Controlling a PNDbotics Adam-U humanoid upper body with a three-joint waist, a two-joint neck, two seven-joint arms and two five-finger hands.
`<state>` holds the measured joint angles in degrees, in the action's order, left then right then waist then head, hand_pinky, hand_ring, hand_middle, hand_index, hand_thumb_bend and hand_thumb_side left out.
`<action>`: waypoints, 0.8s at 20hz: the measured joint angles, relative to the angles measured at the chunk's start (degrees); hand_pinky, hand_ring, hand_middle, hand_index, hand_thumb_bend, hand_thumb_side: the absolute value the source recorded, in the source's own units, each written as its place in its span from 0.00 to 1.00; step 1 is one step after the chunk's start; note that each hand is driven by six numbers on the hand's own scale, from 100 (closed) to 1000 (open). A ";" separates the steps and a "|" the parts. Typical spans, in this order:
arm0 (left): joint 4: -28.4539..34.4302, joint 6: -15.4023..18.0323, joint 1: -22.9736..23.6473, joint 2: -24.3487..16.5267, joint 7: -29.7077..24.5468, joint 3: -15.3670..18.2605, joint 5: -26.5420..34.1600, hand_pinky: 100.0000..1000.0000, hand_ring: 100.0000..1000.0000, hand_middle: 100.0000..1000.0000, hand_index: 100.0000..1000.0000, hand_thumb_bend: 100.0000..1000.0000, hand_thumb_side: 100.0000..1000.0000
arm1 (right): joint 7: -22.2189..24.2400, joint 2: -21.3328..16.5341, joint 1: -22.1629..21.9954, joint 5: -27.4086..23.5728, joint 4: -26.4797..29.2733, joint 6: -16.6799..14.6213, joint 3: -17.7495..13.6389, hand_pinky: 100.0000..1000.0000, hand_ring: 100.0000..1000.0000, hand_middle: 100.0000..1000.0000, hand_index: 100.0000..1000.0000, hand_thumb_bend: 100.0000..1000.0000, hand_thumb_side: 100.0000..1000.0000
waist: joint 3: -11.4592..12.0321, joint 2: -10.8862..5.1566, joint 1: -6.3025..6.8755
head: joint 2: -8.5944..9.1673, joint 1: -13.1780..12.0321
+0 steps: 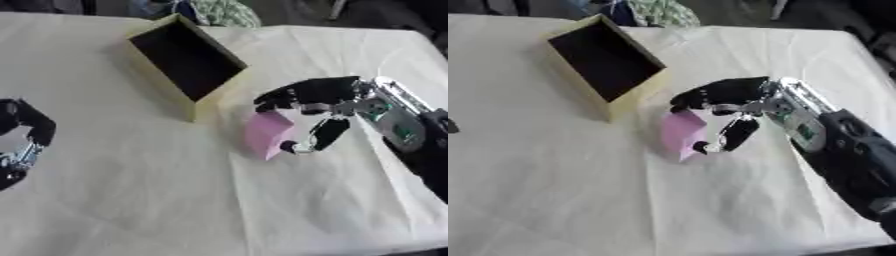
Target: Pick up objects on the table and place them in the box.
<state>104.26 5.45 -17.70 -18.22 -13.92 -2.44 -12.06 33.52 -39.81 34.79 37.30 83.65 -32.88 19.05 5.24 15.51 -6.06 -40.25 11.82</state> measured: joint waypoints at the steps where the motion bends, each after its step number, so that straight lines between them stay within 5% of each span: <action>1: 0.00 0.00 0.00 0.00 0.00 0.00 0.00 0.62 0.49 0.39 0.51 0.26 0.58 | -0.21 0.13 0.03 0.22 -0.03 -0.21 -0.03 0.88 0.95 0.97 0.97 0.22 0.54 | 0.01 0.00 0.00 | 0.00 0.01; 13: 0.00 0.09 0.00 0.03 -0.09 0.00 0.00 0.62 0.49 0.39 0.51 0.26 0.58 | -3.75 0.21 0.20 2.57 0.07 -3.75 -0.42 0.84 0.87 0.89 0.63 0.30 0.38 | 0.06 0.06 -0.02 | -0.01 0.16; 16: 0.00 0.09 0.00 0.03 -0.09 0.00 0.00 0.62 0.49 0.39 0.51 0.26 0.58 | -4.37 0.21 0.23 2.97 0.12 -4.36 -0.43 0.83 0.87 0.89 0.61 0.30 0.37 | 0.06 0.06 -0.02 | -0.01 0.18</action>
<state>104.26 5.54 -17.70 -18.19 -14.01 -2.45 -12.06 29.16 -39.61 35.02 40.28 83.76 -37.24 18.62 5.31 15.57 -6.08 -40.25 12.00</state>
